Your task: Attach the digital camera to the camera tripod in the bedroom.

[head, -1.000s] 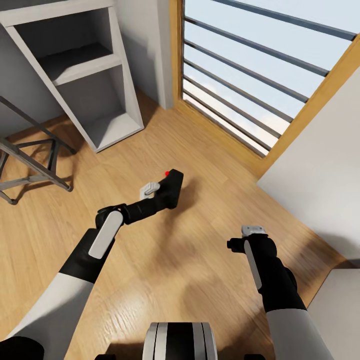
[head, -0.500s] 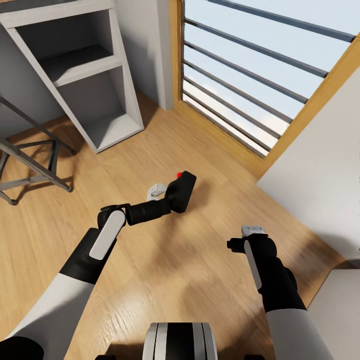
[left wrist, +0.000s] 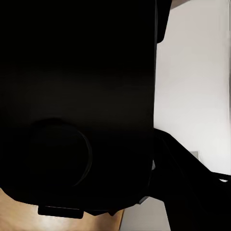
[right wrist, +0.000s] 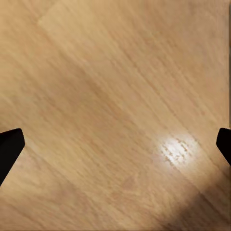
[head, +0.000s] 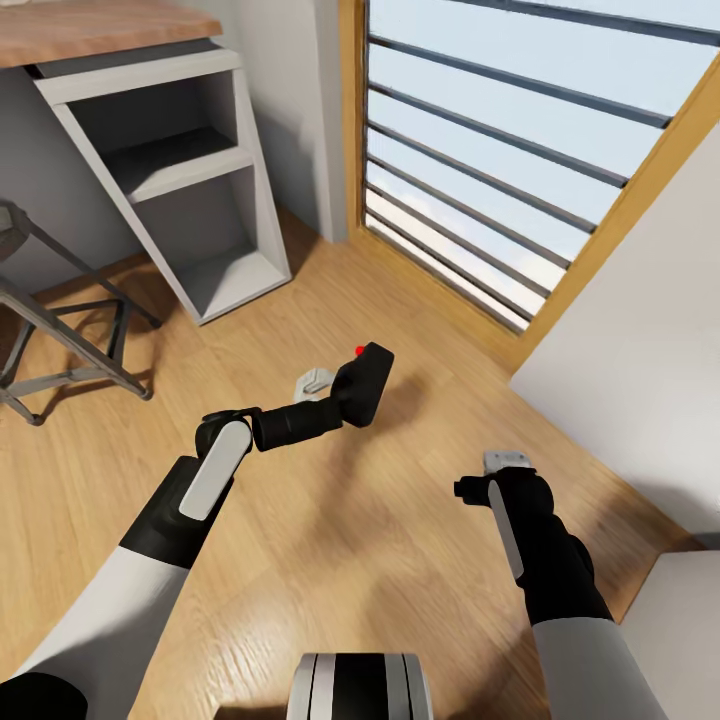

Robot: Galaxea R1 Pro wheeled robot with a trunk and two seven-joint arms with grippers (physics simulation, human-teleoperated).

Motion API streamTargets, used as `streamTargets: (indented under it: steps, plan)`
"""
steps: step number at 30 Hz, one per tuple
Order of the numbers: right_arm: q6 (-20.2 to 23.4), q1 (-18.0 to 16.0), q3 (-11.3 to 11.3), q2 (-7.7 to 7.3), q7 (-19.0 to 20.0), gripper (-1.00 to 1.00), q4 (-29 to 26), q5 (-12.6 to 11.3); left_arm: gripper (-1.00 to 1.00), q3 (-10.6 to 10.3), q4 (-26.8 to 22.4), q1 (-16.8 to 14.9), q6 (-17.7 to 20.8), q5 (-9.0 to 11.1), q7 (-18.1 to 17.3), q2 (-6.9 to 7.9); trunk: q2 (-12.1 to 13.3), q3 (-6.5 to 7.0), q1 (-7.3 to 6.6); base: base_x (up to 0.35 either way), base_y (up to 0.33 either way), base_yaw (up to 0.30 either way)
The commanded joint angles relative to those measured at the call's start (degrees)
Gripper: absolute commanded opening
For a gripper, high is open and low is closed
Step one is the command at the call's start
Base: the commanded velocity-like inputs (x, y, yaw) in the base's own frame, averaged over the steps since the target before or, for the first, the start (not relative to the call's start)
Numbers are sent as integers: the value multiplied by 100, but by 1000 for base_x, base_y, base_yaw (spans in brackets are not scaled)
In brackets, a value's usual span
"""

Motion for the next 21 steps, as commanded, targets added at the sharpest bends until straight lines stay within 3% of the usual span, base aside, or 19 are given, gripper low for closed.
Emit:
streamTargets:
  steps: [1, 6, 9, 15, 21]
  plan:
    - [25, -3, -8, 5, 20, 100, -5, 37, -100, -3, -1, -3, 12, -25, -36, 5, 0, 19, -3, 0, 0, 0]
    - [25, -3, -8, 5, 20, 100, -5, 41, -100, -13, -1, -3, 19, -51, -77, 32, 7, 130, -16, 0, 0, 0]
    - [25, -3, -8, 5, 20, 100, -5, 42, -100, -65, -1, -3, 15, -68, -194, 121, 11, 197, -24, 0, 0, 0]
    - [23, -3, -8, 5, 20, 100, -5, 43, -100, -656, 4, -3, -41, -106, -1057, 560, 19, 329, -39, 0, 0, 0]
    - [25, -3, -1, 5, 20, 100, -5, 43, -100, -852, 64, -3, -342, -112, -1826, 889, 27, 462, -55, 0, 0, 0]
